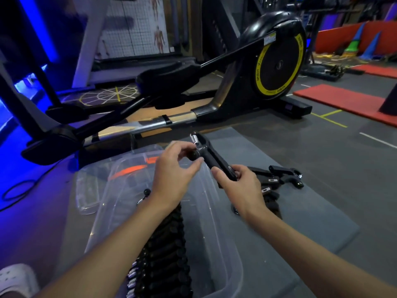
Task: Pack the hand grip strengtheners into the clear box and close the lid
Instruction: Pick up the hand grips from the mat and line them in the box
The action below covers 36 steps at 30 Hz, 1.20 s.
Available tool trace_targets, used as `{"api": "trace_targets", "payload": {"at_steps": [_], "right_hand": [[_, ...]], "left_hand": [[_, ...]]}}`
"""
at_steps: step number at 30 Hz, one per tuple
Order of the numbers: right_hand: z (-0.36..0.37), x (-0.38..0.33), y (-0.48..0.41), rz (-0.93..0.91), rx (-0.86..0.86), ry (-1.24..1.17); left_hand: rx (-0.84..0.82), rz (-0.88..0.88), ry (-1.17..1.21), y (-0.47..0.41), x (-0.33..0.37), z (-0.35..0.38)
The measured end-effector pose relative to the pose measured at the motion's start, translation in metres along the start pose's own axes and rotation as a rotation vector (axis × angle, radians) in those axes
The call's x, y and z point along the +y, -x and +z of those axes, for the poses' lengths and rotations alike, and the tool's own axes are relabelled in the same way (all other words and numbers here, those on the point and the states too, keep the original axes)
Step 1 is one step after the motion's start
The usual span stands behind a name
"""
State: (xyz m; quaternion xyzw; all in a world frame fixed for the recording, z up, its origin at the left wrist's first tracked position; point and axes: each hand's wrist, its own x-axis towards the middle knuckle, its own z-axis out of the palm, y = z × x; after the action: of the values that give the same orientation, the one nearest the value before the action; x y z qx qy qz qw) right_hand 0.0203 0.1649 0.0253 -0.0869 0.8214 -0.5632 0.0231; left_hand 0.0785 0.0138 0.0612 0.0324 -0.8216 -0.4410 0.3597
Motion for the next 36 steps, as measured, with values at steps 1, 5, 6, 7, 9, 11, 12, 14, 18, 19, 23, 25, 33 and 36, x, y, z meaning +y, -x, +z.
{"api": "trace_targets", "payload": {"at_steps": [1,5,6,7,9,11,12,14,18,19,23,25,33,36], "right_hand": [[0.005,-0.004,0.002,-0.015,-0.056,-0.025],[0.023,-0.007,0.003,-0.133,-0.187,0.015],[0.026,-0.004,0.002,-0.179,-0.231,0.091],[0.030,0.001,0.001,-0.208,-0.288,0.186],[0.039,0.009,0.000,-0.247,-0.393,0.340],[0.045,0.017,-0.001,-0.284,-0.434,0.427],[0.046,0.018,-0.002,-0.296,-0.441,0.449],[0.046,0.020,-0.004,-0.313,-0.445,0.497],[0.045,0.022,-0.004,-0.318,-0.461,0.492],[0.044,0.022,-0.004,-0.319,-0.465,0.498],[0.044,0.024,-0.005,-0.321,-0.464,0.501],[0.044,0.024,-0.006,-0.318,-0.472,0.489],[0.043,0.026,-0.005,-0.323,-0.485,0.473],[0.043,0.025,-0.004,-0.330,-0.480,0.468]], "left_hand": [[0.044,0.009,-0.007,-0.003,-0.003,-0.005],[0.125,-0.089,0.024,-0.015,-0.031,-0.028],[0.110,-0.127,0.025,-0.017,-0.040,-0.033],[0.088,-0.155,0.006,-0.017,-0.049,-0.036],[0.023,-0.182,-0.061,-0.016,-0.069,-0.039],[-0.047,-0.202,-0.113,-0.012,-0.088,-0.034],[-0.083,-0.218,-0.134,-0.010,-0.097,-0.029],[-0.148,-0.270,-0.162,-0.005,-0.116,-0.017],[-0.288,-0.314,-0.252,-0.002,-0.151,0.004],[-0.321,-0.312,-0.281,-0.002,-0.155,0.008],[-0.411,-0.292,-0.408,-0.004,-0.164,0.015],[-0.456,-0.281,-0.447,-0.004,-0.168,0.016],[-0.482,-0.242,-0.572,0.006,-0.185,0.022],[-0.475,-0.223,-0.597,0.008,-0.183,0.023]]}}
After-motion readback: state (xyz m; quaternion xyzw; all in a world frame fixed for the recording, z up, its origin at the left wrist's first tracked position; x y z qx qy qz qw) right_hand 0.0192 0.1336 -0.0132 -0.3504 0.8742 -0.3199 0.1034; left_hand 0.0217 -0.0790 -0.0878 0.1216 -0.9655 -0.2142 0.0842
